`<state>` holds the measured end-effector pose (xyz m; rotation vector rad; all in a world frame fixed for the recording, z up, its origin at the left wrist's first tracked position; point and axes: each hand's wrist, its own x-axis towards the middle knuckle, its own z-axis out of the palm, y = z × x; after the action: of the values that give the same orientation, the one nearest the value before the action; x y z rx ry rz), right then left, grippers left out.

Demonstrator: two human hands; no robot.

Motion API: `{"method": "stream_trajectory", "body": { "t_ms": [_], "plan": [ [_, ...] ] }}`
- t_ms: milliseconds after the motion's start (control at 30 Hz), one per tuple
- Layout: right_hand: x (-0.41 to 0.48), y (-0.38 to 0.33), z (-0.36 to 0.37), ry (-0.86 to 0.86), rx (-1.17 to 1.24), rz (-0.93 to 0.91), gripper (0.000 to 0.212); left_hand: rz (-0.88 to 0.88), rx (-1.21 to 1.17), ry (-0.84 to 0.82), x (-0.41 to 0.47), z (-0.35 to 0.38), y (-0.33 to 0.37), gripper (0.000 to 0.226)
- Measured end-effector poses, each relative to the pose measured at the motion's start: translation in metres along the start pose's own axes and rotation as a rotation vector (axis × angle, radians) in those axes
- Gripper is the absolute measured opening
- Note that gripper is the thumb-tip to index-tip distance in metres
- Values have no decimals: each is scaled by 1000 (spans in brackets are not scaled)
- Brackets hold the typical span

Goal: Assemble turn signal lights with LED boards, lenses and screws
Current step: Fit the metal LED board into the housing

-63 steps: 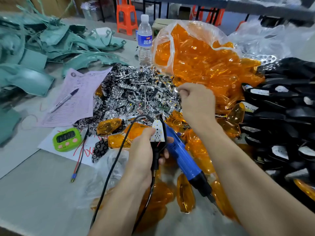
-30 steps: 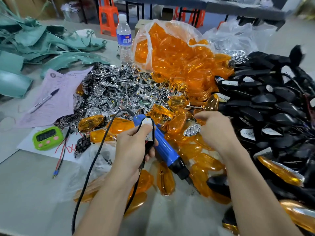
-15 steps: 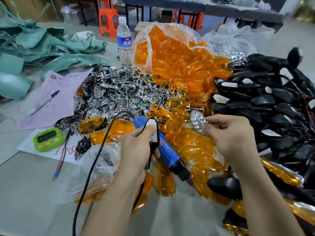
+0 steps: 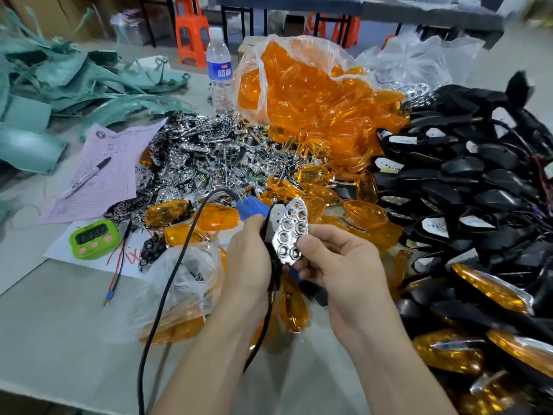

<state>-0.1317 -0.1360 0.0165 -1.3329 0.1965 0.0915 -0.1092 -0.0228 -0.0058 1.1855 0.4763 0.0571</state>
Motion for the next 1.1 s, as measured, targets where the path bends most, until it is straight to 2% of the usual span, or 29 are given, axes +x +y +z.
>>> {"method": "stream_trajectory", "body": {
  "t_ms": [67, 233, 467, 533, 733, 833, 933, 1000, 1100],
  "plan": [
    [0, 3, 4, 29, -42, -28, 19, 17, 23, 5, -3, 0, 1, 26],
    [6, 7, 3, 134, -297, -104, 21, 56, 86, -63, -9, -2, 7, 29],
    [3, 4, -1, 213, -545, -186, 18, 71, 65, -91, -13, 2, 2, 45],
    [5, 4, 0, 209, -504, -142, 24, 85, 96, -59, -13, 2, 0, 44],
    [3, 2, -2, 69, -56, 41, 39, 67, 101, -9, -10, 1, -2, 46],
    [2, 5, -2, 112, -183, -10, 36, 47, 92, -25, -10, 0, -3, 45],
    [3, 9, 0, 263, -405, -109, 21, 18, 63, -42, -12, 2, -4, 44],
    [2, 11, 3, 327, -425, -152, 21, 13, 38, -23, -11, 4, -4, 42],
    [2, 12, 2, 314, -379, -147, 21, 13, 33, -20, -11, 5, -3, 42]
  ]
}}
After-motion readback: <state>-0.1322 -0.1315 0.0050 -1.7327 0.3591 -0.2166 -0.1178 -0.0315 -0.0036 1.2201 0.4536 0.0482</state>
